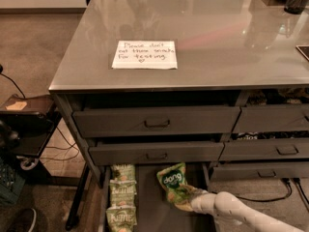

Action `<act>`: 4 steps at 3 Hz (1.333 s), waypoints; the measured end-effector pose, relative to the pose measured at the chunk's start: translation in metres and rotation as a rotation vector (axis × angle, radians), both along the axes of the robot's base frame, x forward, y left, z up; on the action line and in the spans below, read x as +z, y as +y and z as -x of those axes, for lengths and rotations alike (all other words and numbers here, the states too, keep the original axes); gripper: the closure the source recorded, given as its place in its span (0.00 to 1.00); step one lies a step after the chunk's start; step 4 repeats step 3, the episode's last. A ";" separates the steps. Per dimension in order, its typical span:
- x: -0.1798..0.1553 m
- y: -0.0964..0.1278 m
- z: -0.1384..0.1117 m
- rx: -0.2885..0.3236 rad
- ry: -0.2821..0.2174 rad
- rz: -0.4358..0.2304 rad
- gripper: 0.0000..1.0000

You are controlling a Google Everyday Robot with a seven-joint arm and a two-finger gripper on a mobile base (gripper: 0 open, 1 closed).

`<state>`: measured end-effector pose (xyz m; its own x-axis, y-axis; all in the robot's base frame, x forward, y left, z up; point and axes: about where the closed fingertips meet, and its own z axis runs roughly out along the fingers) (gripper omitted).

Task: Pick green rice chip bag from bottom drawer and place on counter

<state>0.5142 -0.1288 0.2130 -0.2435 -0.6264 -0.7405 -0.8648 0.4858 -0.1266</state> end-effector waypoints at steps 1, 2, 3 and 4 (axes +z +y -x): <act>0.028 0.003 0.045 0.142 0.003 0.006 1.00; 0.065 0.000 0.085 0.279 0.002 -0.004 1.00; 0.120 -0.009 0.120 0.374 -0.044 0.012 1.00; 0.120 -0.009 0.120 0.374 -0.044 0.012 1.00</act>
Offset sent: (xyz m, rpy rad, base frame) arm -0.1494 -0.0106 0.1194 0.0246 0.0160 0.4897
